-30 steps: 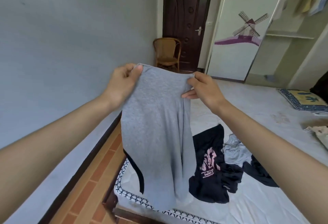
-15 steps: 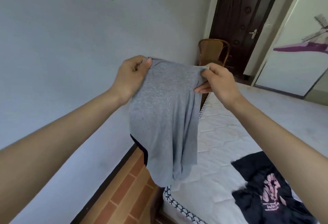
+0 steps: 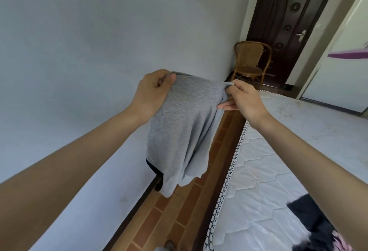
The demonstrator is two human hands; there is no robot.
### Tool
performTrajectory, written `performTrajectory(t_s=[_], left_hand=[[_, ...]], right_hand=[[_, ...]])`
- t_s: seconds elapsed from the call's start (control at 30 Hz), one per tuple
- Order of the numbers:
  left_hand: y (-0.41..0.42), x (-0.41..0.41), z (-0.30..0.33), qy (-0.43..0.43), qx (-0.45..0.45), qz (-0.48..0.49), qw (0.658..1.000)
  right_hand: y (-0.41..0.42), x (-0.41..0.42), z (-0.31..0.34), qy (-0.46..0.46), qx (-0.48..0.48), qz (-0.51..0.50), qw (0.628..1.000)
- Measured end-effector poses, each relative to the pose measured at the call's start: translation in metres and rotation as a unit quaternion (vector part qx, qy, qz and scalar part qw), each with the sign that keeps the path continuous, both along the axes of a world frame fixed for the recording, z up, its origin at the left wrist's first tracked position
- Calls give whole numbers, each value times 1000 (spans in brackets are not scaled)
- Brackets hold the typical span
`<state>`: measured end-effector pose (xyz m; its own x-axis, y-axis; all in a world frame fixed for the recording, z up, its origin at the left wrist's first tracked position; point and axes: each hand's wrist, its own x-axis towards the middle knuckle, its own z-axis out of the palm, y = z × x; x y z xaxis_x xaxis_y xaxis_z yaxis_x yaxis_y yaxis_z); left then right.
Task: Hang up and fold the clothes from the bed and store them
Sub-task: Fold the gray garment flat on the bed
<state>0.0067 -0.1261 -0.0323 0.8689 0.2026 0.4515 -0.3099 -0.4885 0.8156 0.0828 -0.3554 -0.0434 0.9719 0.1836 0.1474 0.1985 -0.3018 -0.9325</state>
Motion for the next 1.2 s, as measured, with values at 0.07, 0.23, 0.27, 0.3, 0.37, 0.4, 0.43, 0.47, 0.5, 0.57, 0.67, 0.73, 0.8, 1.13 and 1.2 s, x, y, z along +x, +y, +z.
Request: performTrajectory(t_s=[0.07, 0.23, 0.27, 0.3, 0.37, 0.4, 0.43, 0.47, 0.5, 0.57, 0.67, 0.73, 0.8, 1.13, 1.2], left_hand=[[12, 21, -2, -2, 0, 2, 1000], [38, 111, -3, 9, 18, -6, 1000], [38, 133, -1, 14, 21, -9, 1000], [36, 156, 1, 19, 24, -13, 999], [31, 204, 6, 33, 30, -29, 999], [27, 227, 6, 37, 31, -38, 998], [24, 250, 6, 39, 31, -49, 998], [20, 271, 5, 40, 30, -59, 997], [17, 291, 4, 40, 27, -69, 996], [11, 327, 1, 38, 24, -83, 996], [2, 370, 0, 31, 20, -101, 994], [-3, 397, 3, 28, 16, -118, 992], [-9, 423, 7, 24, 12, -130, 991], [-32, 575, 42, -14, -83, -228, 970], [-41, 606, 58, -28, -109, -255, 960]], right_hand=[[11, 24, -4, -9, -5, 1, 1000], [35, 100, -16, -26, -7, -21, 999], [35, 118, -17, -24, -4, -28, 999], [34, 137, -16, -20, 1, -35, 999], [27, 176, -14, -13, 13, -58, 998], [22, 194, -14, -12, 15, -70, 997], [17, 211, -14, -10, 17, -82, 996], [12, 225, -16, -8, 20, -94, 995], [8, 239, -17, -4, 26, -107, 994], [3, 261, -18, 3, 29, -122, 992], [-3, 289, -11, 12, 27, -138, 990], [-8, 310, -4, 10, 30, -152, 988], [-14, 333, 3, 6, 33, -173, 984], [-19, 441, 43, -38, 13, -267, 963], [-23, 461, 62, -52, 20, -286, 957]])
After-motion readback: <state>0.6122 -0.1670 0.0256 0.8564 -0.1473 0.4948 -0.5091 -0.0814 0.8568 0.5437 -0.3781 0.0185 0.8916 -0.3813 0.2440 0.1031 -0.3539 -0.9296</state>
